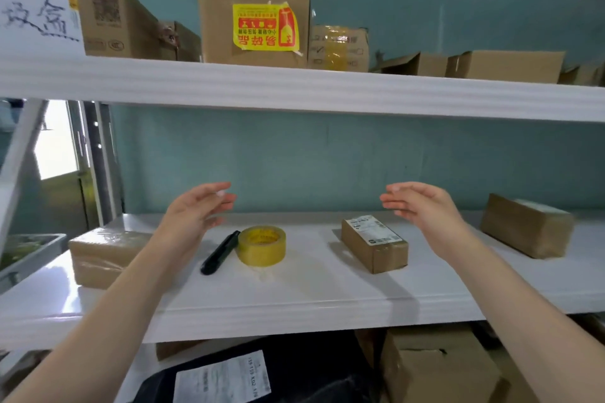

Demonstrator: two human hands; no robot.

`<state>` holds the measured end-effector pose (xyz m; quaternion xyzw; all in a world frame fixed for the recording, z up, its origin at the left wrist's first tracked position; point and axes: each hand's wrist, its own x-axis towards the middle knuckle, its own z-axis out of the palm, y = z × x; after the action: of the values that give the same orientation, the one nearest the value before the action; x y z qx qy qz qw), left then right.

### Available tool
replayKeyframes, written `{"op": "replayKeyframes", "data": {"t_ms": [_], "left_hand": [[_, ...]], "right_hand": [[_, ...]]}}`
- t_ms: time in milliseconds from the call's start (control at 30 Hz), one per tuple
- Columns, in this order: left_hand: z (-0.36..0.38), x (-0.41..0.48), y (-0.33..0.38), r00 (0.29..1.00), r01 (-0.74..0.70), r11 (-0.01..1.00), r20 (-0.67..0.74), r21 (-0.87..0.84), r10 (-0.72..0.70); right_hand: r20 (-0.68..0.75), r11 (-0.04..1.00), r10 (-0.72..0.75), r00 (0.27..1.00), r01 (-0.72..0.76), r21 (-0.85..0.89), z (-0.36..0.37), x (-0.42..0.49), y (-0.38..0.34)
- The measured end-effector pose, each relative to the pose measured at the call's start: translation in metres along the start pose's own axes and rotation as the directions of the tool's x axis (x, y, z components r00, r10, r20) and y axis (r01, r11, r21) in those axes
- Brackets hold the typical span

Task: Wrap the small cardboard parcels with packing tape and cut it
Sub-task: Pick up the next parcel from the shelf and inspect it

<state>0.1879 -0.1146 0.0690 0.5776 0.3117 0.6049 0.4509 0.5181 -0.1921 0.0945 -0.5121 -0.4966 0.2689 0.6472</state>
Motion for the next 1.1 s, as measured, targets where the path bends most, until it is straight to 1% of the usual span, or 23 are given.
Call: {"op": "replayKeyframes", "data": {"t_ms": [200, 400, 533, 700, 833, 1100], "left_hand": [[0.005, 0.020, 0.007, 0.997, -0.052, 0.998, 0.062, 0.026, 0.050], [-0.002, 0.030, -0.009, 0.988, -0.019, 0.999, 0.153, 0.029, 0.014], [-0.010, 0.041, -0.016, 0.987, 0.000, 1.000, 0.161, -0.028, 0.004], [-0.006, 0.052, -0.013, 0.982, -0.008, 0.994, 0.187, -0.108, 0.028], [0.000, 0.054, -0.011, 0.970, -0.036, 0.996, 0.235, -0.088, 0.055], [0.031, 0.062, -0.015, 0.970, -0.023, 0.992, 0.236, -0.122, 0.052]], "right_hand": [[-0.043, 1.000, -0.010, 0.999, 0.010, 0.012, -0.002, 0.006, 0.008], [-0.100, 1.000, -0.003, 0.995, 0.003, -0.002, 0.005, 0.001, 0.015], [-0.135, 1.000, -0.006, 0.991, 0.007, 0.007, 0.009, -0.001, 0.016], [-0.130, 0.998, 0.008, 0.991, -0.015, -0.053, 0.022, -0.001, 0.012], [-0.135, 0.997, -0.022, 0.991, 0.012, -0.077, 0.024, 0.005, -0.003], [-0.123, 0.994, -0.015, 0.992, 0.001, -0.111, 0.002, 0.016, -0.008]]}}
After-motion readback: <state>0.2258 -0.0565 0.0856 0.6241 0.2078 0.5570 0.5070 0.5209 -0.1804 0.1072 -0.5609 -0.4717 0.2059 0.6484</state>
